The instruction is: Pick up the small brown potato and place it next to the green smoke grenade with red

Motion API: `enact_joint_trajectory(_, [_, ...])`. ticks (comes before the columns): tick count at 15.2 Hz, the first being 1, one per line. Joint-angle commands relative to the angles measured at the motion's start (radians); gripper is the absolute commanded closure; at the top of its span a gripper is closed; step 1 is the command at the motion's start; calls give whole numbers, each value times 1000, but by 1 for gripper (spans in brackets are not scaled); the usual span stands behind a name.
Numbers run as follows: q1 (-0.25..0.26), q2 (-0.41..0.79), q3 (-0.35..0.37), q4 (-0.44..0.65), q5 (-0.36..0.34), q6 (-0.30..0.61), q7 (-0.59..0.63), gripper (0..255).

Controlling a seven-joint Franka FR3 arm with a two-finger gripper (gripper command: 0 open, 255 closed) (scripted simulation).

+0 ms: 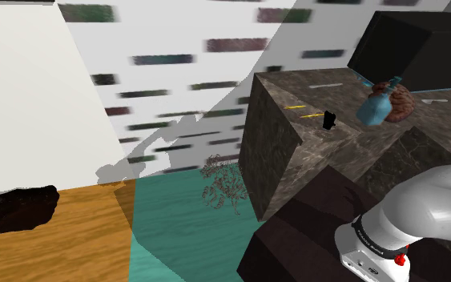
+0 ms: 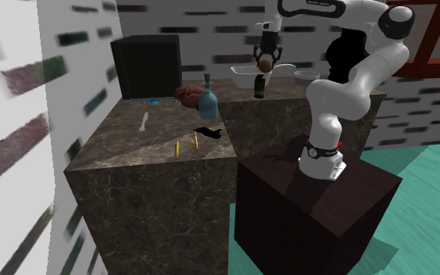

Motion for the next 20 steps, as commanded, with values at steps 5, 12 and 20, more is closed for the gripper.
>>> enact_joint_trajectory(5, [20, 10, -101, 146, -60, -45, -145, 255])
enact_joint_trajectory(12, [107, 33, -247, 371, -126, -89, -315, 255])
enact_joint_trajectory(20, [299, 42, -439, 724, -203, -158, -522, 255])
